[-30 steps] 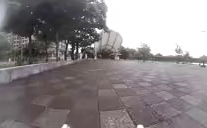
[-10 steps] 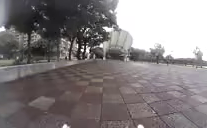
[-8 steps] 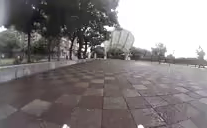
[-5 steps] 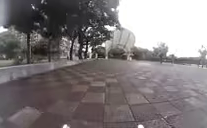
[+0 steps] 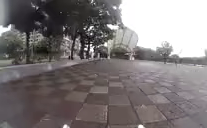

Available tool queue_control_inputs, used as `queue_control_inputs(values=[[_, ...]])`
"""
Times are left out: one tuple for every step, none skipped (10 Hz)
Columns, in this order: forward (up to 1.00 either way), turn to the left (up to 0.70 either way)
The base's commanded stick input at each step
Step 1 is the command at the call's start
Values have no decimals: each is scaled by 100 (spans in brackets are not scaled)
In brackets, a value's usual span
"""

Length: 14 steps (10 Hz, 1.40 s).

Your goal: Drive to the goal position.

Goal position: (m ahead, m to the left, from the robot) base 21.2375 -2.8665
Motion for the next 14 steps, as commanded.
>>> queue_control_inputs(values=[[85,1],[85,1],[85,1],[85,1],[85,1],[85,1],[85,1],[85,1],[85,1],[85,1],[85,1],[85,1],[85,1],[85,1]])
